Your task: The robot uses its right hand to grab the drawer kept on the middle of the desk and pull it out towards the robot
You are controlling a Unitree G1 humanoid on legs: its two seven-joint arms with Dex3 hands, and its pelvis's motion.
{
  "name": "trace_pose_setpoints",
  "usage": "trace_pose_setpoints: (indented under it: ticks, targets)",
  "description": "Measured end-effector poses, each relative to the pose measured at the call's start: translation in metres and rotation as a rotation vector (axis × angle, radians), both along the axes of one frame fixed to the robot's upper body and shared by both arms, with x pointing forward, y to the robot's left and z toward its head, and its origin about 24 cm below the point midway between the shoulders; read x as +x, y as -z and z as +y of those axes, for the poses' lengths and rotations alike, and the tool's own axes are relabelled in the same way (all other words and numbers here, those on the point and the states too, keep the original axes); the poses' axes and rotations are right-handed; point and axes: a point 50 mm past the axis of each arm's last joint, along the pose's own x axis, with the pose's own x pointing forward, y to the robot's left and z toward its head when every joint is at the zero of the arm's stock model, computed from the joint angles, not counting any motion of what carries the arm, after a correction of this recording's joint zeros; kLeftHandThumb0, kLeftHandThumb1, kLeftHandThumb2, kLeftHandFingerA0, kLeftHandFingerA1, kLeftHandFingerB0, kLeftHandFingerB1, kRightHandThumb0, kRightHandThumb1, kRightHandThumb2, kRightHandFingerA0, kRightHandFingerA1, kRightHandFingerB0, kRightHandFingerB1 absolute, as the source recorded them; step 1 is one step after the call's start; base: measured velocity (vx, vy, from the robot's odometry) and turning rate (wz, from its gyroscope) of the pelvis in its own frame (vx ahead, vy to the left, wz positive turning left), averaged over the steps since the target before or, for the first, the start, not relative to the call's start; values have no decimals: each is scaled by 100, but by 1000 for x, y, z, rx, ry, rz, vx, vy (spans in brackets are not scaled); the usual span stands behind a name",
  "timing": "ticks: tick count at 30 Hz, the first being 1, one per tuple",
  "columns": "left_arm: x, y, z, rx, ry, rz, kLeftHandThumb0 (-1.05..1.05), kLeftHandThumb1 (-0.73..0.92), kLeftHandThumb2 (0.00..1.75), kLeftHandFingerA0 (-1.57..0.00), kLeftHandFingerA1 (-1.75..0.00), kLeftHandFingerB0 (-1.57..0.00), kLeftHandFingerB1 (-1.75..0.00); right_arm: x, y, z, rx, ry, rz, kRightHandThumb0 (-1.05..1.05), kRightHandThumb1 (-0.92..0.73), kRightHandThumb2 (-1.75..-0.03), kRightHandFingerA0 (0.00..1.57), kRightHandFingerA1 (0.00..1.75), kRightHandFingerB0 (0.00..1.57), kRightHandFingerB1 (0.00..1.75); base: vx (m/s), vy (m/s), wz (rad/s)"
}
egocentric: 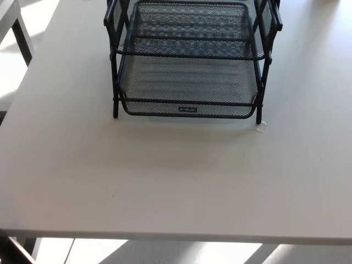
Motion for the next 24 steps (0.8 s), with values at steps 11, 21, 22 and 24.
trace_pose_setpoints:
  ticks: [11, 21, 22, 24]
  targets:
    - [8, -45, -19, 142, 282, -88, -29, 55, 56, -80, -88, -79, -56, -1, -73, -71, -239, 134, -61, -65, -66, -60, 47, 51, 28, 30, 0, 0, 0]
    - [7, -46, -22, 152, 316, -85, -28, 55, 56, -79, -86, -80, -57, 19, -145, -87, -381, 123, -172, -56, -58, -58, 41, 68, 23, 29, 0, 0, 0]
    - [6, -46, -22, 152, 318, -85, -28, 55, 56, -79, -86, -80, -57, 21, -148, -86, -385, 124, -181, -56, -58, -58, 41, 68, 23, 29, 0, 0, 0]
    - [6, -46, -23, 151, 324, -85, -28, 55, 56, -79, -85, -80, -57, 27, -161, -84, -396, 119, -221, -59, -63, -59, 64, 61, 26, 30, 0, 0, 0]
